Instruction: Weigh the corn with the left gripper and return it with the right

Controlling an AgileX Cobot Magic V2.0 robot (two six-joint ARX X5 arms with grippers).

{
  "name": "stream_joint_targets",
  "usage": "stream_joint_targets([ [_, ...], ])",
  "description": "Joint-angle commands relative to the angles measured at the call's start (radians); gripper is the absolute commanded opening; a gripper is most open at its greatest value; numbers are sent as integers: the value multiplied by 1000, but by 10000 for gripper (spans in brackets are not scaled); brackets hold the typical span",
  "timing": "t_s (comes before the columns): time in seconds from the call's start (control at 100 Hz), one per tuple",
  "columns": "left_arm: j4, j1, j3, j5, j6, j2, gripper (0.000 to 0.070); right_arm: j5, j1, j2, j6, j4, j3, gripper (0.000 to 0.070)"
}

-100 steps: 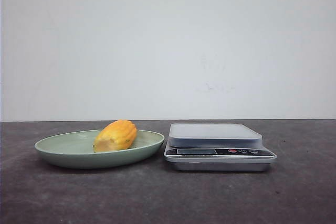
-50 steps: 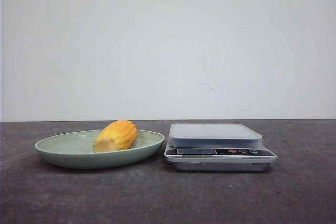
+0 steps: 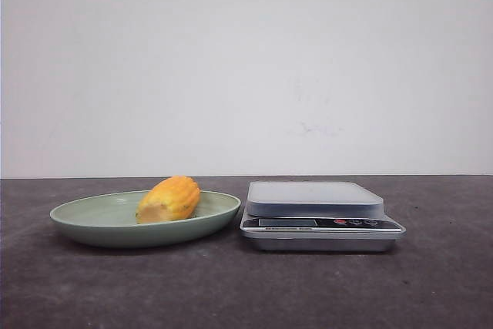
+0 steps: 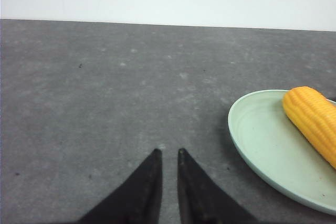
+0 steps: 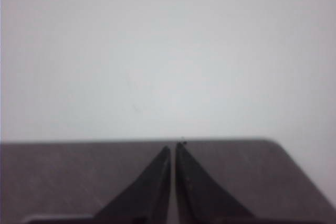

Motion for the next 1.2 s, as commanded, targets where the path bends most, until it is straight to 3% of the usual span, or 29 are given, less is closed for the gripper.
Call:
stream_joint_targets([
  [0.0,-5,0,-17,2,6,-2,12,2,-9,-19,-13,43,-109,9],
  [0.23,-5,0,-17,2,6,-2,12,2,-19,-90,-14,123,-376,9],
  [0.5,-5,0,-17,2,6,-2,12,1,-19,-88,-17,163,-502,9],
  [0.73,-5,0,-16,2,6,-2,12,5,-19,-88,-93,150,-502,9],
  [1.19,-5,0,-16,2,6,-2,12,1,-19,-88,-98,176,-502,9],
])
